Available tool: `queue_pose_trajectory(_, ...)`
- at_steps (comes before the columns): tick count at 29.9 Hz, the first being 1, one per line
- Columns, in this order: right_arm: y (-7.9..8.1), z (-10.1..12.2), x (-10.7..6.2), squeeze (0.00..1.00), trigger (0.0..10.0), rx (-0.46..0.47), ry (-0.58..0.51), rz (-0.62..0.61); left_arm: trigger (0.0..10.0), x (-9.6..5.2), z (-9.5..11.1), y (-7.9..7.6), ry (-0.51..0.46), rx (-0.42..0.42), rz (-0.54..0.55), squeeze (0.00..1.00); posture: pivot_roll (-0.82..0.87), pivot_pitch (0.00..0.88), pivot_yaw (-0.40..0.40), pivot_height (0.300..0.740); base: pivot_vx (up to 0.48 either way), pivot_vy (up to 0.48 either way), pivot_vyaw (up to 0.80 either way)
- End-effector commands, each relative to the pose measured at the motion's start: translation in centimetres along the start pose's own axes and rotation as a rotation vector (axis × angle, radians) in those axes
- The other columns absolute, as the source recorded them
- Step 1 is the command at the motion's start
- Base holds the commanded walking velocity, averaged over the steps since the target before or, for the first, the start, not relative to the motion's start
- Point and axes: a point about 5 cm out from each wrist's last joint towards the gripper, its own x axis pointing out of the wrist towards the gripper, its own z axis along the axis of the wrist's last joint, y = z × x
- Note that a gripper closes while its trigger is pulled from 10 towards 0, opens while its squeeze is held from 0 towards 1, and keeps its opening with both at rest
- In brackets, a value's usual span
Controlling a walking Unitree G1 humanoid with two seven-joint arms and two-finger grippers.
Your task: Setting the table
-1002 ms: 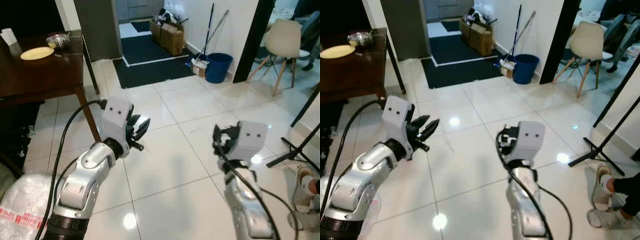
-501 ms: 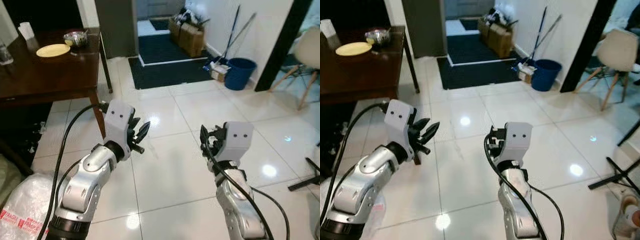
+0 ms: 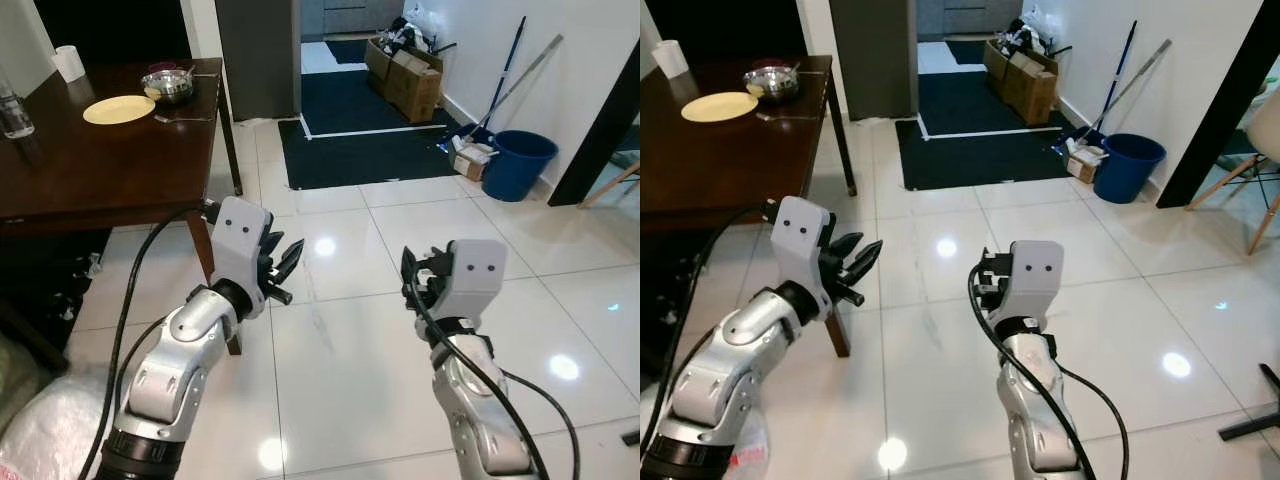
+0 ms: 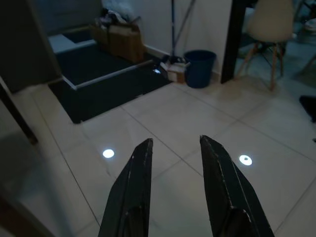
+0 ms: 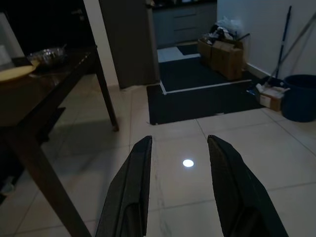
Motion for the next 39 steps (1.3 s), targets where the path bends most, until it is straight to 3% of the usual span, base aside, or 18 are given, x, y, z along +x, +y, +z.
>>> queue_pose_trajectory(1, -0.35, -0.44, -0.21, 0.00, 10.0, 0.001, 0.018, -0.013, 10.0, -0.05, -0.45, -0.12, 0.017, 0.000, -0.007, 0.00, 0.07, 0.095, 0.128, 0.740, 0.480, 0.000, 0.00)
queue_pose_trajectory(8, -0.36, -0.42, -0.23, 0.00, 10.0, 0.007, 0.018, -0.016, 10.0, -0.03, -0.43, -0.13, 0.017, -0.001, -0.008, 0.00, 0.07, 0.097, 0.130, 0.740, 0.480, 0.000, 0.00)
queue_pose_trajectory(27, -0.58, -0.37, -0.30, 0.00, 10.0, 0.020, 0.017, -0.035, 10.0, 0.04, -0.42, -0.11, 0.018, -0.001, -0.008, 0.00, 0.07, 0.100, 0.133, 0.740, 0.480, 0.000, -0.71)
queue_pose_trajectory(39, -0.62, -0.30, -0.30, 0.00, 10.0, 0.013, 0.014, -0.037, 10.0, 0.07, -0.40, -0.08, 0.018, -0.001, -0.008, 0.00, 0.07, 0.104, 0.135, 0.740, 0.480, 0.000, 0.00)
